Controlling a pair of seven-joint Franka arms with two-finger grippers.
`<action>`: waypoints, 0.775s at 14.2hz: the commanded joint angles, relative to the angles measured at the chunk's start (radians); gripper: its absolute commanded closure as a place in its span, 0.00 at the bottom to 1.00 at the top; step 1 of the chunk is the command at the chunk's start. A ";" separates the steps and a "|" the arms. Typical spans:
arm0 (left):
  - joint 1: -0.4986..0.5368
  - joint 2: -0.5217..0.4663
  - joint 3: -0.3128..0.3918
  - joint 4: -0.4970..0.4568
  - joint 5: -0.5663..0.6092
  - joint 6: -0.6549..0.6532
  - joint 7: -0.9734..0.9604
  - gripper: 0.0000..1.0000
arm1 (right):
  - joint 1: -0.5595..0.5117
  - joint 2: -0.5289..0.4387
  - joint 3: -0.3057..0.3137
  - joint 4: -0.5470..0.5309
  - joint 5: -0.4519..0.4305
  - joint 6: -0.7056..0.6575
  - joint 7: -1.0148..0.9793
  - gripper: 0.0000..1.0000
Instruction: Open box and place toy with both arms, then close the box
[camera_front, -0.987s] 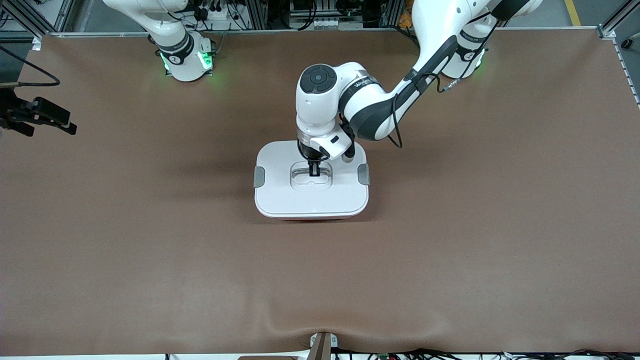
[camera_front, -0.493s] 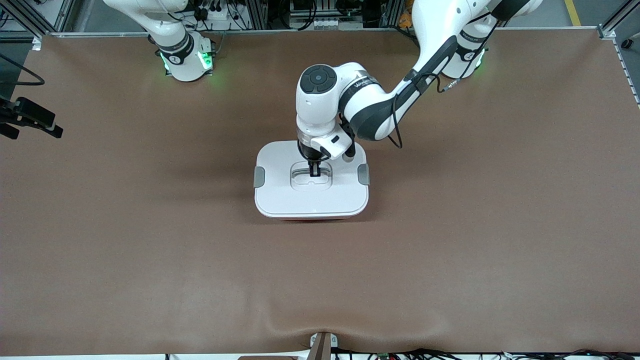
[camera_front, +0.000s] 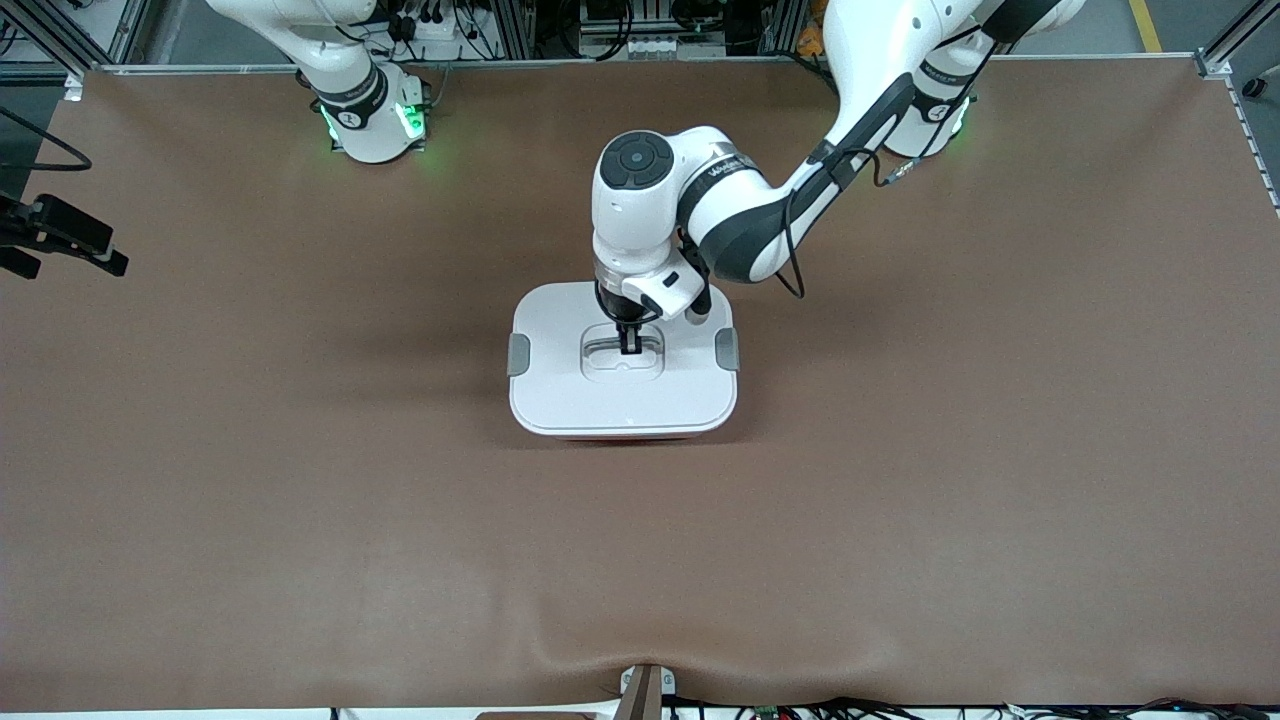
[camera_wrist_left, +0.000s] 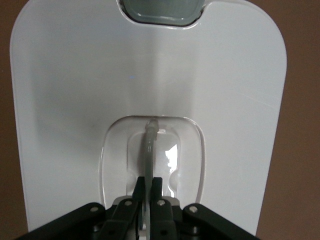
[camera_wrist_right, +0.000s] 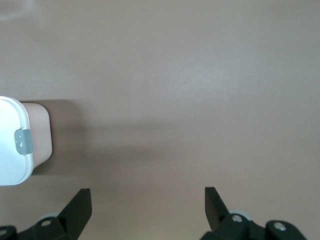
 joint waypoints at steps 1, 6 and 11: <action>-0.014 0.030 0.004 0.025 0.044 -0.002 -0.034 1.00 | -0.015 0.011 0.013 0.025 -0.003 -0.030 0.008 0.00; -0.022 0.045 0.004 0.024 0.050 0.000 -0.034 1.00 | -0.014 0.011 0.014 0.025 -0.006 -0.030 0.006 0.00; -0.019 0.042 0.004 0.022 0.053 -0.002 -0.021 0.82 | -0.014 0.013 0.014 0.024 -0.006 -0.030 0.006 0.00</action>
